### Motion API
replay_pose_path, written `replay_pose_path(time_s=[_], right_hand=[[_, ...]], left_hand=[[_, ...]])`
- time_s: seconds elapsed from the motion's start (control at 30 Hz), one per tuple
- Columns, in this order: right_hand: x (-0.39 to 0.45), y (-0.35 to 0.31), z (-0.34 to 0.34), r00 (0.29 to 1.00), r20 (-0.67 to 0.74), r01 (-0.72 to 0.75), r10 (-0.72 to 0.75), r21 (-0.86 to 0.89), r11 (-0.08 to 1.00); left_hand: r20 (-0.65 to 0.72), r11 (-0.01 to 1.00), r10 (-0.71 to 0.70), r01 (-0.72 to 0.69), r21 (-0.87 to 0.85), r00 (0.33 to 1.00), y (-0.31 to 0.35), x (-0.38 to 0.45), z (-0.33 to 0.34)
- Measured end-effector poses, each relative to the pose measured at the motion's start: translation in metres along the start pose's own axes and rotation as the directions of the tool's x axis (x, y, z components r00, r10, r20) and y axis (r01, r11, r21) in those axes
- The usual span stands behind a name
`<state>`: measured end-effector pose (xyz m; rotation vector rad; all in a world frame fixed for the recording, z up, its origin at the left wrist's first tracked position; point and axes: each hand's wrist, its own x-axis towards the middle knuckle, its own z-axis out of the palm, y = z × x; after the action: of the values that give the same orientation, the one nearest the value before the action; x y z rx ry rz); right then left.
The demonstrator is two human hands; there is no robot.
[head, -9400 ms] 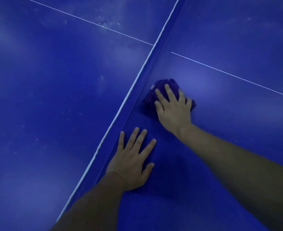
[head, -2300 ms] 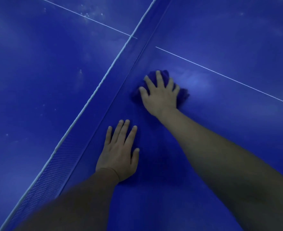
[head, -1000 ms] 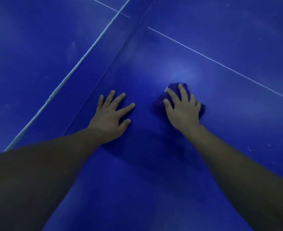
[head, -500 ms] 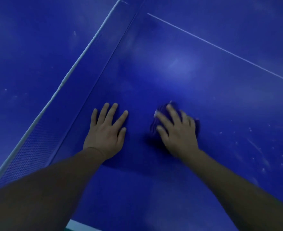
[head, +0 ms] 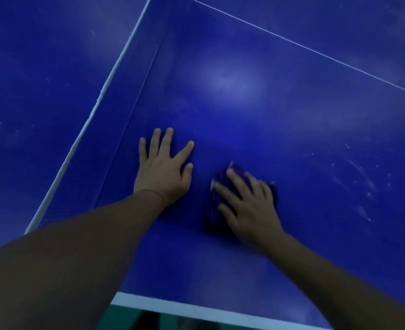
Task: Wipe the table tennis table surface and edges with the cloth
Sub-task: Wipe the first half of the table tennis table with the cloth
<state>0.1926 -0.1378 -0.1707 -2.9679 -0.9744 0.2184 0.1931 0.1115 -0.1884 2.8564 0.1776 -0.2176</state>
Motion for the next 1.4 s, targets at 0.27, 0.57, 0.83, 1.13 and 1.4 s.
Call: replay_pose_path(time_s=[0.27,0.57,0.83,1.13,1.4], right_hand=[[-0.022,-0.084,0.013,0.961,-0.023,-0.272,0.275,0.091,0.958],[-0.009,-0.038,0.004,0.946,0.040,-0.324,0.322,0.065,0.944],[-0.102,-0.130,0.030,0.978,0.026,-0.207,0.206,0.141,0.968],[-0.090,-0.102,0.017,0.944,0.057,-0.329,0.324,0.094,0.940],[-0.136,-0.137,0.030,0.985,0.022,-0.172,0.170,0.158,0.972]], left_hand=[[0.085,0.992,0.094,-0.100,0.073,0.992,-0.007,-0.018,-0.002],[0.108,0.972,0.206,-0.217,0.095,0.973,-0.016,-0.099,0.016],[0.095,0.972,0.195,-0.206,0.113,0.976,-0.014,-0.098,0.013],[0.087,0.958,0.252,-0.261,0.115,0.964,-0.016,-0.100,0.011],[0.114,0.954,0.240,-0.256,0.159,0.964,-0.016,-0.100,0.012]])
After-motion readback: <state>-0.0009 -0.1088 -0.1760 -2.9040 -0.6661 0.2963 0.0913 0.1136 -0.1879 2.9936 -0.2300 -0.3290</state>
